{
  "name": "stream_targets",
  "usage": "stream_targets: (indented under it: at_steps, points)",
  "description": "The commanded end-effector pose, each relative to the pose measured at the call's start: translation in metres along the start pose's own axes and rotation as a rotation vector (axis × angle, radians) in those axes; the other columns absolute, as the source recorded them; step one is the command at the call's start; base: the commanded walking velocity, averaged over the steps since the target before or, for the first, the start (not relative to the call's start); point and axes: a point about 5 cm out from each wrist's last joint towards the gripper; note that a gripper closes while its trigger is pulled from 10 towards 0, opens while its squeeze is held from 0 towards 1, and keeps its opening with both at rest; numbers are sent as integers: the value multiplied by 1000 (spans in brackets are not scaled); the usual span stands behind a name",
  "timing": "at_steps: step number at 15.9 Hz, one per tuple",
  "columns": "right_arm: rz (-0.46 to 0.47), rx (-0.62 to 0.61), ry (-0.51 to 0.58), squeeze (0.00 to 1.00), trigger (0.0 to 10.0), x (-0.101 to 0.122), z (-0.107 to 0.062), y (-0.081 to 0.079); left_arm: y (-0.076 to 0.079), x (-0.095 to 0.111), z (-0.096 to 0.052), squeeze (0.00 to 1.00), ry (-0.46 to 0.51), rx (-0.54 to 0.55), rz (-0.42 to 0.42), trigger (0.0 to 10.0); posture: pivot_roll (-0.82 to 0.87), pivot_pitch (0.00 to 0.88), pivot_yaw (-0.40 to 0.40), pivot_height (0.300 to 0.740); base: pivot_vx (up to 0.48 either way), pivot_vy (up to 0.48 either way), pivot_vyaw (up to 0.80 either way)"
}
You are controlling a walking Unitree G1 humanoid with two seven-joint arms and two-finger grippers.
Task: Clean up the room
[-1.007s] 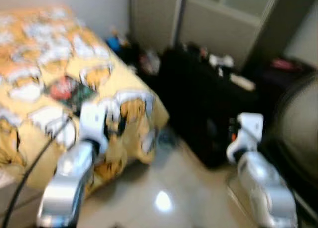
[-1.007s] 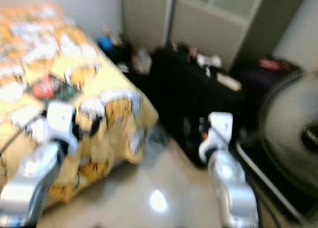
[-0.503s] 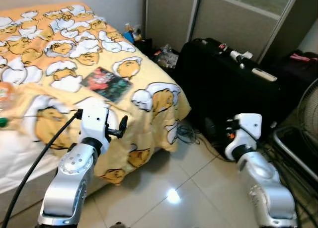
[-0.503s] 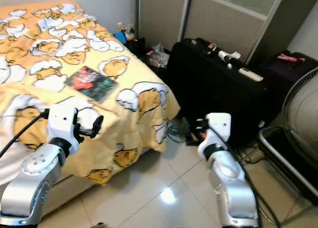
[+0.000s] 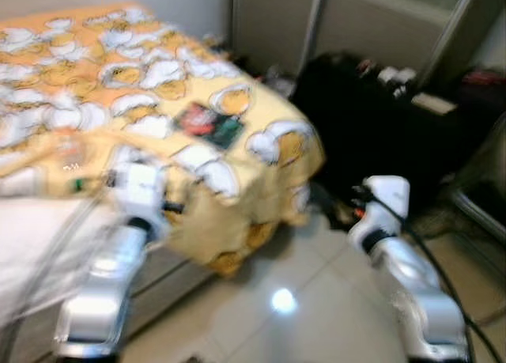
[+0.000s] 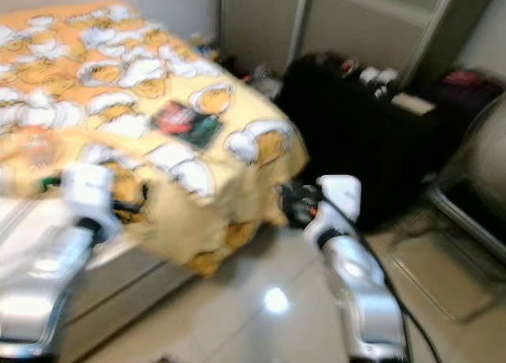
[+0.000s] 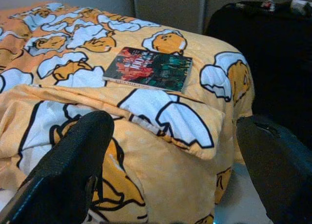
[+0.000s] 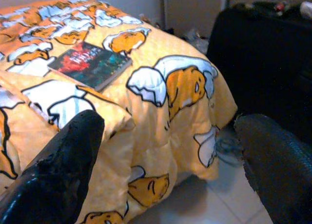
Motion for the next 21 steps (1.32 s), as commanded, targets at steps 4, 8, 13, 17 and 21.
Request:
stream_targets:
  at_steps: [4, 8, 13, 17, 21]
  points:
    - [-13, 3, 24, 1000, 10000, 10, 3, -3, -5, 4, 1, 0, 22, 44, -9, 10000, -103, 0, -52, 740, 0, 231, 0]
    - [-85, 26, 38, 1000, 10000, 19, 8, -6, -7, 10, 3, 0, 53, 61, 9, 10000, -104, 0, -51, 740, 0, 0, 327]
    - [-105, 13, 47, 1000, 10000, 25, 11, 1, -4, 17, 7, 0, 75, 61, 5, 10000, -108, 0, -47, 740, 290, 0, 714]
    - [-133, -17, 40, 1000, 10000, 30, 17, 10, -2, 17, 11, 0, 78, 54, -20, 10000, -122, 0, -38, 740, 293, 0, 305]
    - [-169, -15, 24, 808, 10000, 30, 19, 12, -3, 16, 12, 0, 75, 50, -25, 10000, -127, 0, -35, 740, 295, 0, 284]
Point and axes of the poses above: a point about 5 cm out from each wrist's last joint towards the gripper, its own z axis pointing out of the wrist towards the gripper, its own x axis along the axis of the wrist's last joint, y = z × x, and after that the axes turned 1 degree about z, right-handed
